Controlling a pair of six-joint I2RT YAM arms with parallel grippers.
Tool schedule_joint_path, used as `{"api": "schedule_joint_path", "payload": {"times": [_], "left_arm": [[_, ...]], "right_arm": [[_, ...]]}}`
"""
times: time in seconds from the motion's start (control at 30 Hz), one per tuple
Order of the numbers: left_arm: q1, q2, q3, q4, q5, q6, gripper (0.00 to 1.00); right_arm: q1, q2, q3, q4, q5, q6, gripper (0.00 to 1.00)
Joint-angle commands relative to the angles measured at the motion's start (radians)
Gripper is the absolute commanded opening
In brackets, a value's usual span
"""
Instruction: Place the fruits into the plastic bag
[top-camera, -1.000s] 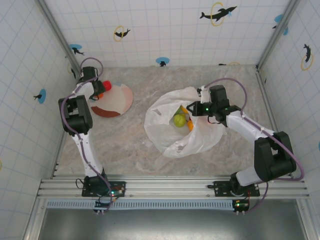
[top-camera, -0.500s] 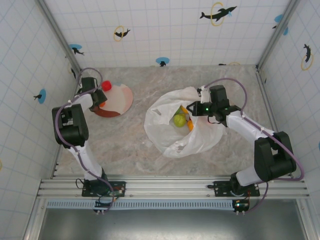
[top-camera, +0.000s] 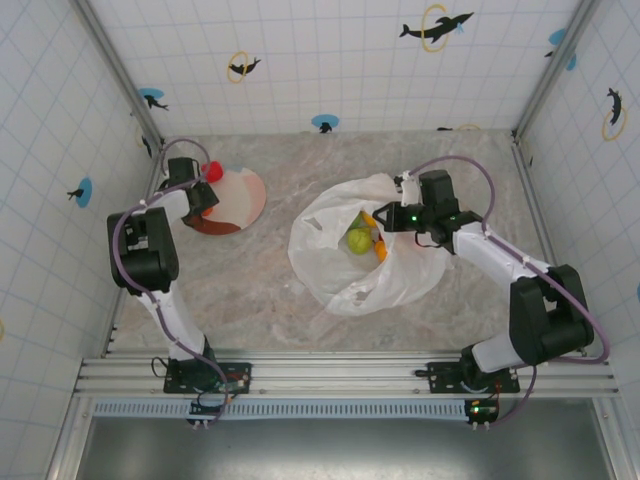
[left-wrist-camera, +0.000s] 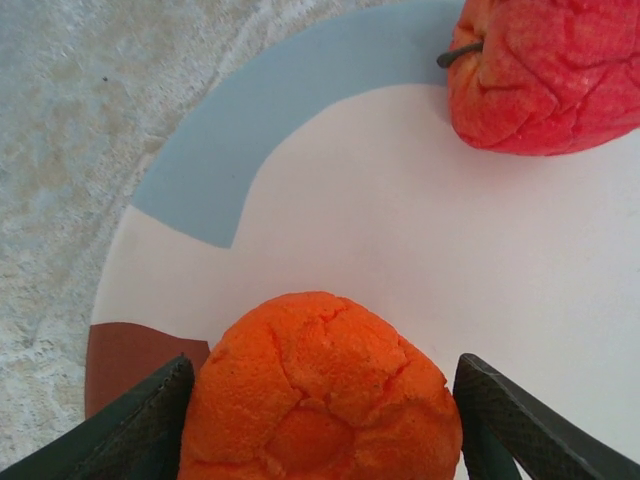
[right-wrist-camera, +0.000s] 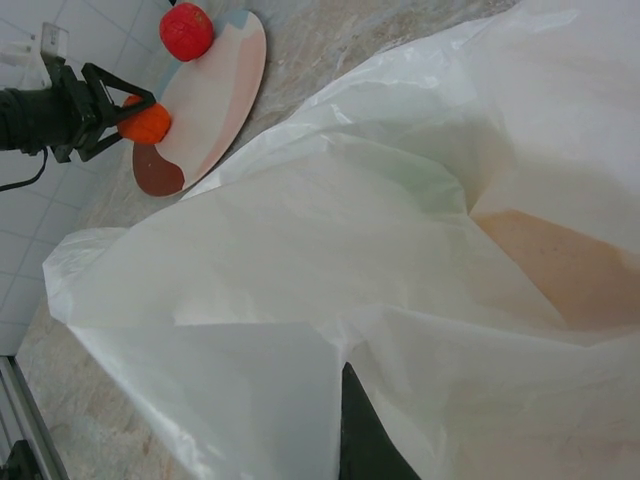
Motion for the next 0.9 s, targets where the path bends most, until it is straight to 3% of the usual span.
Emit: {"api": "schedule_joint_path", "payload": {"times": [0.0,0.3,0.47,0.57,0.7,0.87], "left_arm": [[-0.008,0.030,0.009,-0.004,-0.018,0.014,0.72],[-0.013,0.007,0.011,-0.010,-0.040,0.020,0.66],[-0.022,-0.066,-0.014,0.002,-0.044,0.015,0.63],[-0.042,-0.157,-0.064,0.000,0.009,-0.003,0.62],[-0.116,-0.354,-0.219,0.082,0.030,-0.025,0.62],[-0.289,-0.546,-0.328,0.100,0.073,-0.031,0.62]], "right_arm": [[0.006,-0.036,-0.010,0.013,0.006,-0.003,0.00],[0.005,-0.030,-0.010,0.016,0.005,-0.003,0.00],[0.005,-0.028,-0.011,0.017,0.006,-0.003,0.00],[0.005,-0.024,-0.008,0.018,0.006,-0.003,0.00],[0.005,-0.013,-0.002,0.023,0.008,-0.001,0.00],[0.004,0.017,0.020,0.017,-0.001,-0.008,0.00]]}}
